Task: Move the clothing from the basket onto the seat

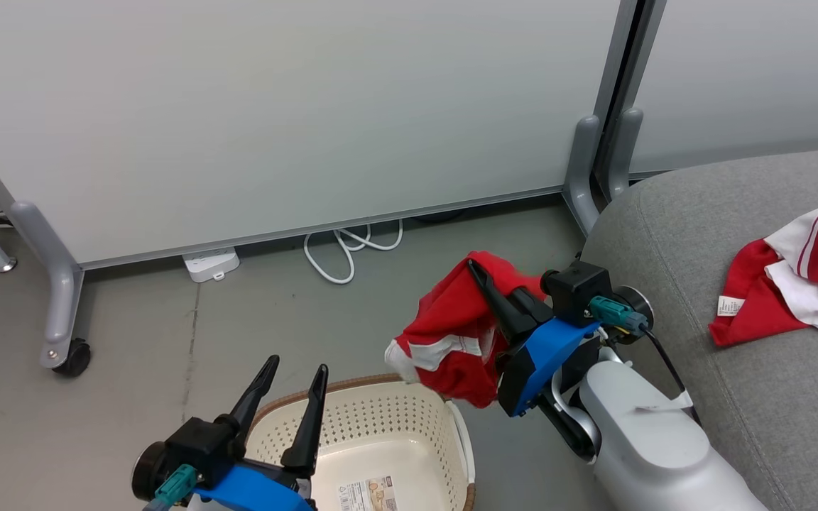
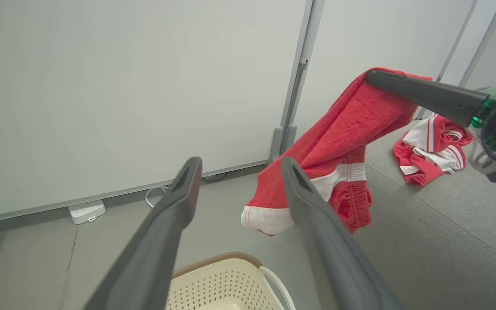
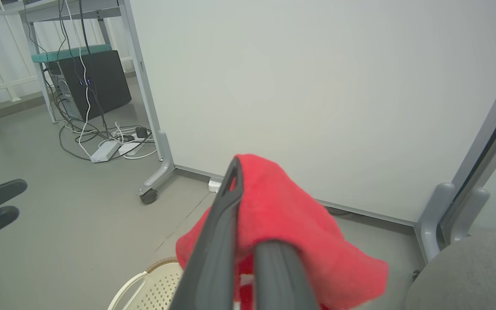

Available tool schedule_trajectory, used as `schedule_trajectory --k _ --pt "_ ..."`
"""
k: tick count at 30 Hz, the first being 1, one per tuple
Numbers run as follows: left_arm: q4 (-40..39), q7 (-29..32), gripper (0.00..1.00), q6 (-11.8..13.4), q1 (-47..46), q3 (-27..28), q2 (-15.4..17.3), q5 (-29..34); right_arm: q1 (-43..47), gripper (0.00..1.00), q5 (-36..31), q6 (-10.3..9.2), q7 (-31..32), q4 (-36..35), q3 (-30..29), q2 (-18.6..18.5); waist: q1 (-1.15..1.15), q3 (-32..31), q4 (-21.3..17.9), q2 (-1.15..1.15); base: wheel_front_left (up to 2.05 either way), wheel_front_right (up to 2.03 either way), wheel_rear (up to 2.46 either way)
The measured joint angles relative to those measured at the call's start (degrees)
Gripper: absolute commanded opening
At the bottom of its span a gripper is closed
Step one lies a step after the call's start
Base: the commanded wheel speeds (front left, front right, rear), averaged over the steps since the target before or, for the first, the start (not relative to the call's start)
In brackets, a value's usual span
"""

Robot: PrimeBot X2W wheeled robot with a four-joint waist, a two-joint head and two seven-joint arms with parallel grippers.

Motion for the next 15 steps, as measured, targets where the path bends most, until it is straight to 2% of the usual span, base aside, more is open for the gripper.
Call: schedule_trajectory --k 8,15 --pt "-0.2 0.0 1.0 -1.0 1.6 3.2 -2.1 2.9 0.8 0.0 -0.3 0.0 0.3 -1.1 -0.5 0.0 0.0 -0.1 -0.7 0.0 0.0 0.0 0.0" --pt "-0.1 0.0 1.0 -1.1 1.7 4.4 -2.8 3.7 0.8 0.0 -0.2 0.0 0.7 -2.0 -0.5 0.0 0.0 0.4 -3.9 0.0 0.0 0.0 0.0"
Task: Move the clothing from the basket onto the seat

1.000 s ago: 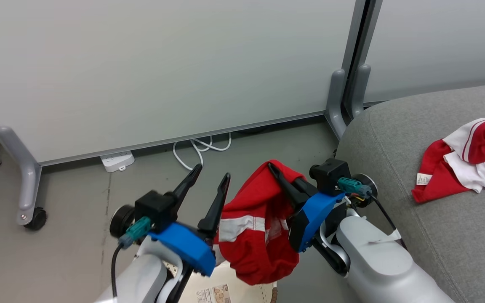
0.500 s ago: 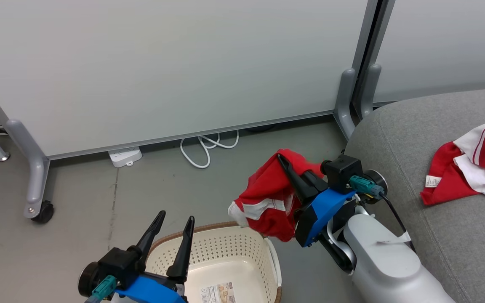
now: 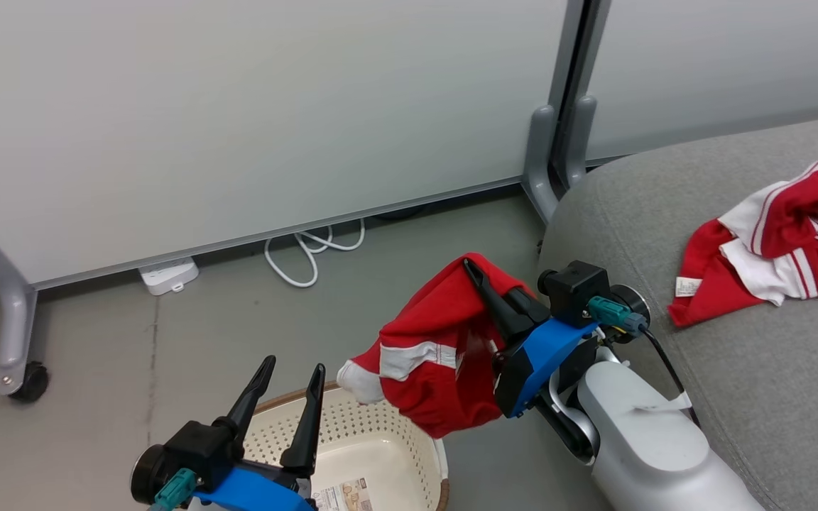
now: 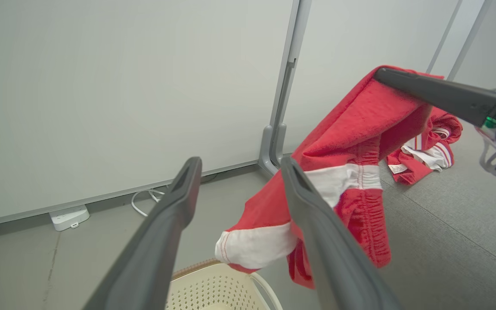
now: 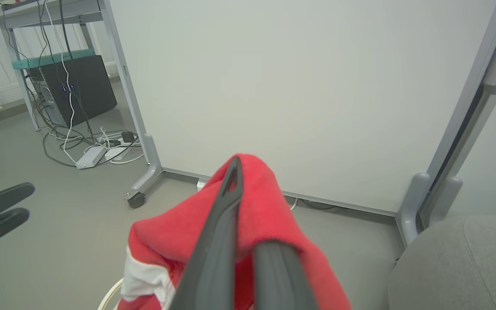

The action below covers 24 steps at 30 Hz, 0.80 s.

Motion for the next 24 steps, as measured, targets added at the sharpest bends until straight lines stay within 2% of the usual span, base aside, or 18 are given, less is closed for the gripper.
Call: schedule_trajectory --k 24 --pt "-0.3 0.0 1.0 0.0 -2.9 -1.9 2.4 -0.2 -0.9 0.0 0.1 0.0 -0.1 -1.9 -0.5 0.0 0.0 4.1 -20.2 0.0 0.0 0.0 0.0"
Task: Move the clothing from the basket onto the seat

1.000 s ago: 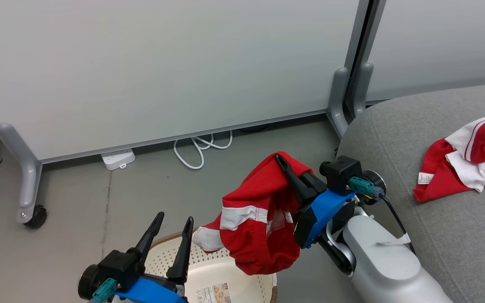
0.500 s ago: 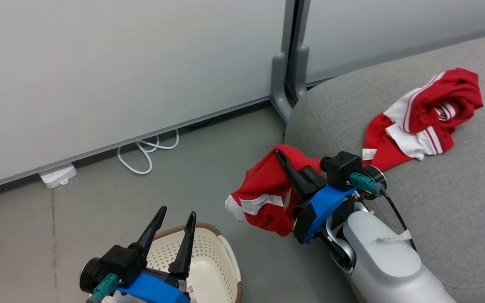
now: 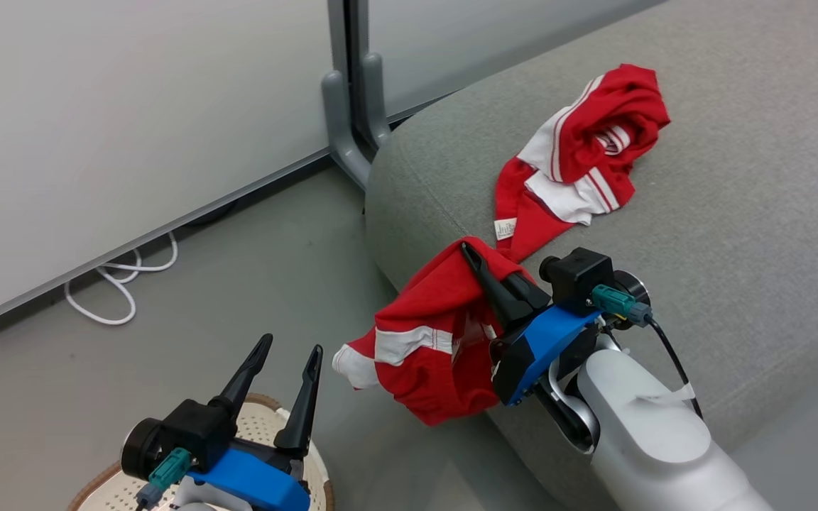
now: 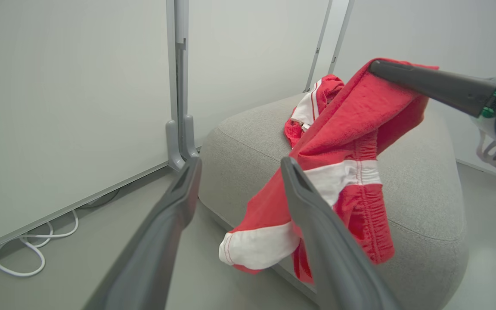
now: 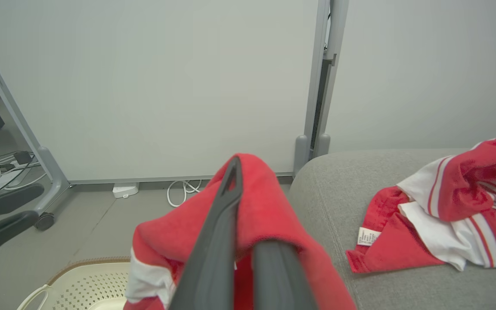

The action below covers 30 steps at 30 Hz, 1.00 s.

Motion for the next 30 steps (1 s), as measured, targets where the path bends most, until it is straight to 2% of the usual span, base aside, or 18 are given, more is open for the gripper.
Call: schedule_trajectory --k 7,17,24,26,30 --pt "0.8 0.0 1.0 -0.2 -2.4 -2.7 0.7 0.0 0.1 0.0 -0.5 0.0 -0.3 0.0 -2.5 -0.1 0.0 1.8 -3.9 0.0 0.0 0.0 0.0" --pt "1.9 0.0 1.0 -0.2 -4.6 -4.8 1.7 -0.7 1.0 0.0 -2.4 0.0 -0.6 -1.0 -5.4 -0.1 0.0 3.1 -4.5 0.0 0.0 0.0 0.0" --pt "1.1 0.0 1.0 -0.2 -5.0 -2.5 2.8 -0.2 -2.3 0.0 -2.5 0.0 -0.5 -1.2 -7.2 0.0 0.0 5.8 -4.6 0.0 0.0 0.0 0.0" --pt "0.3 0.0 1.0 -0.2 -5.8 -2.2 3.7 0.6 -6.5 0.0 -3.8 0.0 -0.5 -0.7 -10.2 0.0 0.0 7.4 -4.7 0.0 0.0 0.0 0.0" --pt "-0.9 0.0 1.0 -0.2 -8.3 -3.4 5.8 1.1 -16.7 0.0 -7.7 0.0 -0.5 0.1 -20.2 -1.1 0.01 11.7 -4.2 0.0 0.0 0.0 0.0"
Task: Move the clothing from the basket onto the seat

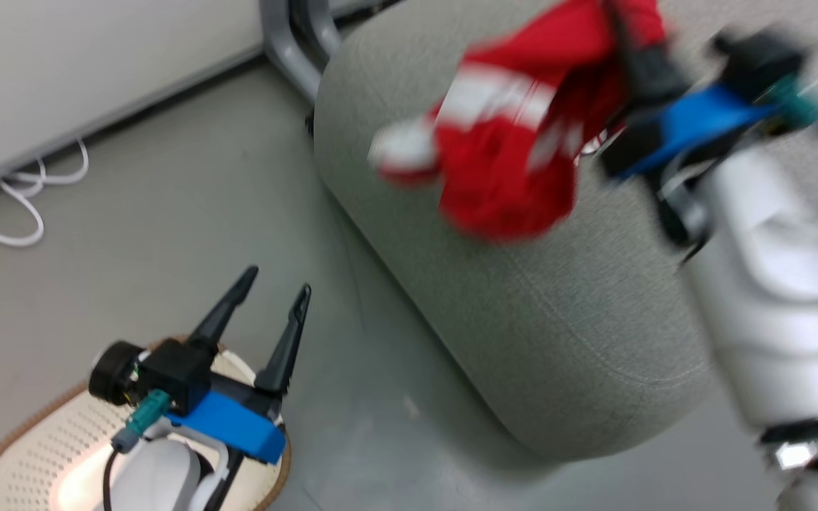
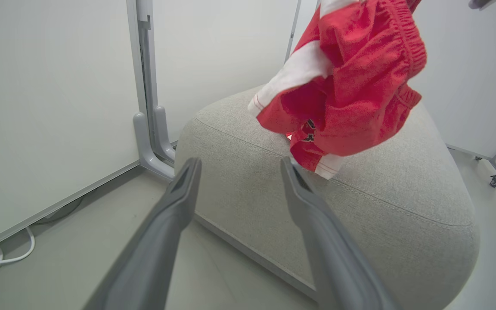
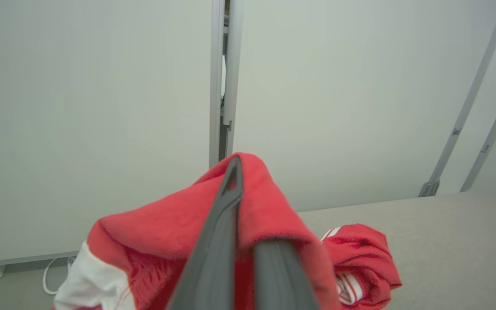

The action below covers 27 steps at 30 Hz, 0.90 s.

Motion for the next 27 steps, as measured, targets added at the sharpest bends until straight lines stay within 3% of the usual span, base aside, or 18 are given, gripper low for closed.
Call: schedule_trajectory --k 5,11,20,27 --pt "-3.5 0.7 1.0 0.0 -6.0 -2.1 3.1 -0.2 -12.4 0.0 -3.9 0.0 1.7 -1.0 -13.6 -6.4 0.0 7.4 2.0 0.0 0.0 0.0 0.0" --pt "-8.1 3.2 1.0 0.0 -12.0 -4.0 6.1 0.9 -18.9 0.0 -8.1 0.0 3.6 -2.4 -24.9 -12.4 0.01 15.4 4.9 0.0 0.0 0.0 0.0" --pt "-13.0 4.5 1.0 0.0 -18.0 -4.7 7.7 2.1 -14.5 0.0 -12.3 0.0 3.2 1.6 -36.1 -12.8 0.01 27.0 9.9 0.0 0.0 0.0 0.0" --pt "-12.4 4.3 1.0 0.2 -17.9 -4.9 8.0 1.9 -12.6 0.0 -14.1 0.0 1.6 4.5 -39.1 -11.7 0.01 29.0 12.4 0.0 0.0 0.0 0.0"
